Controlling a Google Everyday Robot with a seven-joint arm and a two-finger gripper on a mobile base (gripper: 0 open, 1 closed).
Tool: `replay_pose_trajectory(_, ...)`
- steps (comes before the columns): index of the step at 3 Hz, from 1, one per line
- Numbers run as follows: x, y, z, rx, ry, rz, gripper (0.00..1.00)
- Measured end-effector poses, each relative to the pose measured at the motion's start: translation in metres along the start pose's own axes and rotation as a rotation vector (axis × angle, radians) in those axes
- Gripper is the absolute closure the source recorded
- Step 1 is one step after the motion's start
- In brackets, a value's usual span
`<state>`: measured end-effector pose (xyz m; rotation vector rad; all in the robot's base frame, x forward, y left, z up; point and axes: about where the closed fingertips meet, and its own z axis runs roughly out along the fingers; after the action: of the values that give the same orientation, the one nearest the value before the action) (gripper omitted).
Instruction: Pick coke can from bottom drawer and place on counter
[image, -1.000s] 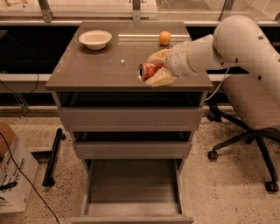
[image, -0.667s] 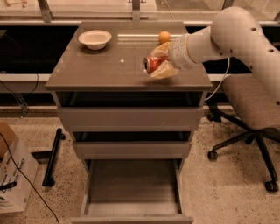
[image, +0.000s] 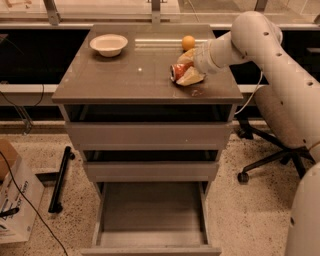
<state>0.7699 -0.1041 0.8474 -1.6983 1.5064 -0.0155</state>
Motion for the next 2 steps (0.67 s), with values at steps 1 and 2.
replay_pose_trajectory(1, -0.005, -0.016, 0.007, 0.015, -0.002, -0.043, 0.2)
replay_pose_trajectory(2, -0.021, -0.028, 0.002, 0.035, -0.015, -0.088, 0.0)
